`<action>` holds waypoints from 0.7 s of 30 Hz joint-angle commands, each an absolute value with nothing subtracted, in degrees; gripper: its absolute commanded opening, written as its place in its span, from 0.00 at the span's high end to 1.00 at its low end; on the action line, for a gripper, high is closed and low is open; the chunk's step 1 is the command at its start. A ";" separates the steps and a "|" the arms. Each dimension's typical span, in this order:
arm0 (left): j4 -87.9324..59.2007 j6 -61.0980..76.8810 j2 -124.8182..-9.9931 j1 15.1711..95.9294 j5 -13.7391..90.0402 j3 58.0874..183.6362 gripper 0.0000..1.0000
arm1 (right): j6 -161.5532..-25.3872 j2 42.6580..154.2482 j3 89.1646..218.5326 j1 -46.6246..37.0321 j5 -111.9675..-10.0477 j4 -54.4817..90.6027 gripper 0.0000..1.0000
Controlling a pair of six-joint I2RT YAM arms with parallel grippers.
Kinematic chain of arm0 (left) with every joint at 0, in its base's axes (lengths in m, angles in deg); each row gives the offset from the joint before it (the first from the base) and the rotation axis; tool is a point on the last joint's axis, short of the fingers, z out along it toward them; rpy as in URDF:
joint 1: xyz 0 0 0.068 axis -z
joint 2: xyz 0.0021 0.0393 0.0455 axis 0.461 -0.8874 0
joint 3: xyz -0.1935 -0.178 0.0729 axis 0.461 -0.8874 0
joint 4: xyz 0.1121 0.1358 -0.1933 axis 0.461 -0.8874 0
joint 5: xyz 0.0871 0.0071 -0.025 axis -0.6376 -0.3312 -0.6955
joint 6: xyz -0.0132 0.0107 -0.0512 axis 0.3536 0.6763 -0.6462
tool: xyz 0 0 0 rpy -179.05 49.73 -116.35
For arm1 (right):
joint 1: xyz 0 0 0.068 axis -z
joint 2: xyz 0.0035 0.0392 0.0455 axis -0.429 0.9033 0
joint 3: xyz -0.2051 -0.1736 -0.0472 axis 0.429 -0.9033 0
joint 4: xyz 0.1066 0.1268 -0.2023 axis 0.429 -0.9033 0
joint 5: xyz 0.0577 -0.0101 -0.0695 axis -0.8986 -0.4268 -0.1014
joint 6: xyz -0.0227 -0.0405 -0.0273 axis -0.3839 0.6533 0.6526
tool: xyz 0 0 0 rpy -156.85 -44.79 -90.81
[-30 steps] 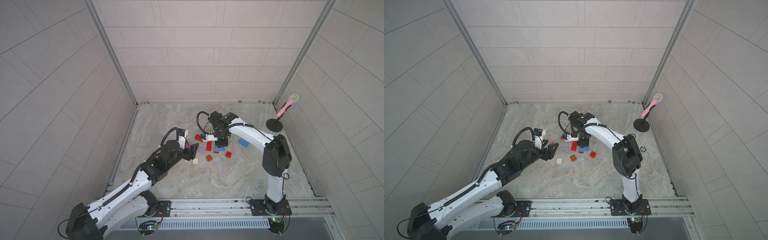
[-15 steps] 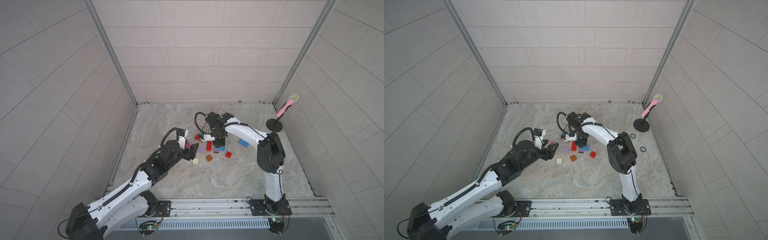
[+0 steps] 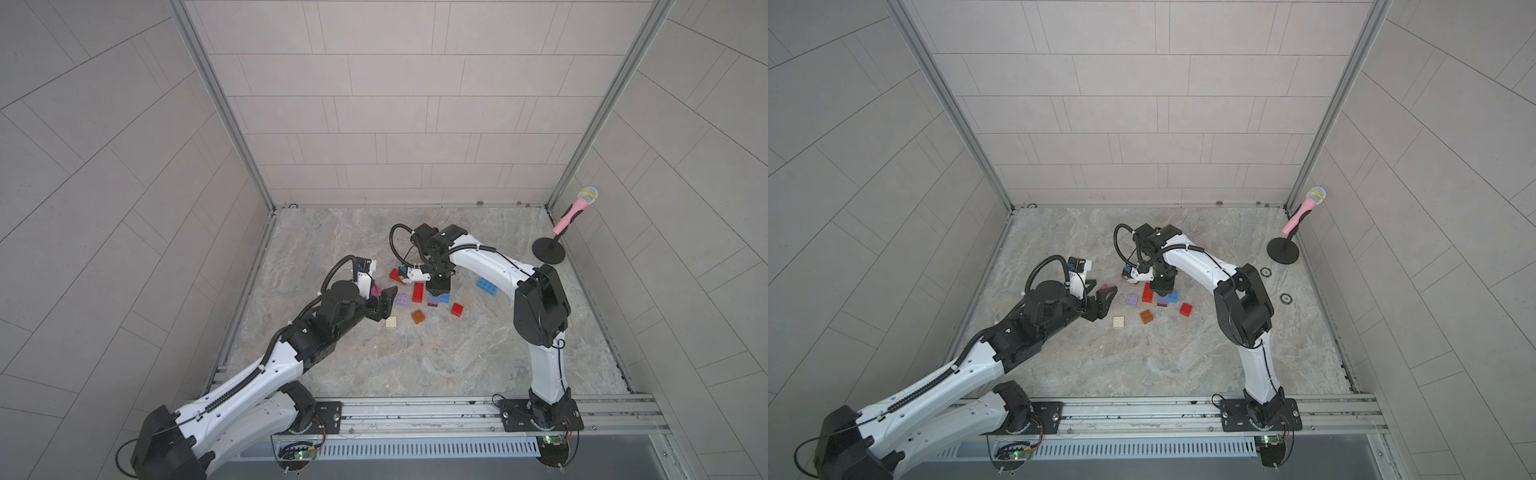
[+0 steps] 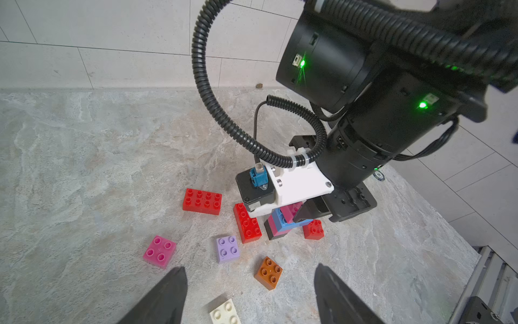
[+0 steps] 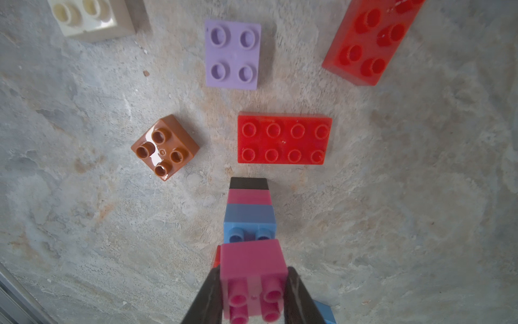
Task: Assemble the letter p with lego
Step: Assemble the lego brick with the lego brick.
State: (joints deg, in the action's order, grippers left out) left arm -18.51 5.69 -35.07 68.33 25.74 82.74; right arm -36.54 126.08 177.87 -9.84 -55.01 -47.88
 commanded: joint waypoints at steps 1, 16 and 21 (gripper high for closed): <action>-17.14 6.92 -34.60 68.04 25.64 81.87 0.22 | -37.33 127.85 178.58 -10.14 -55.16 -49.78 0.80; -17.02 7.01 -34.76 67.77 25.74 81.77 0.22 | -38.34 129.42 178.13 -10.15 -55.69 -49.07 0.80; -16.88 6.92 -34.95 67.73 25.83 81.68 0.22 | -39.03 129.05 176.47 -10.10 -54.98 -49.07 0.80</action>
State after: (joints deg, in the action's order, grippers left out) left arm -18.43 5.69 -35.09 68.03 25.76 82.32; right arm -38.04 127.61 178.59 -9.84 -54.99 -48.08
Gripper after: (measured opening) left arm 0.782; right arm 0.351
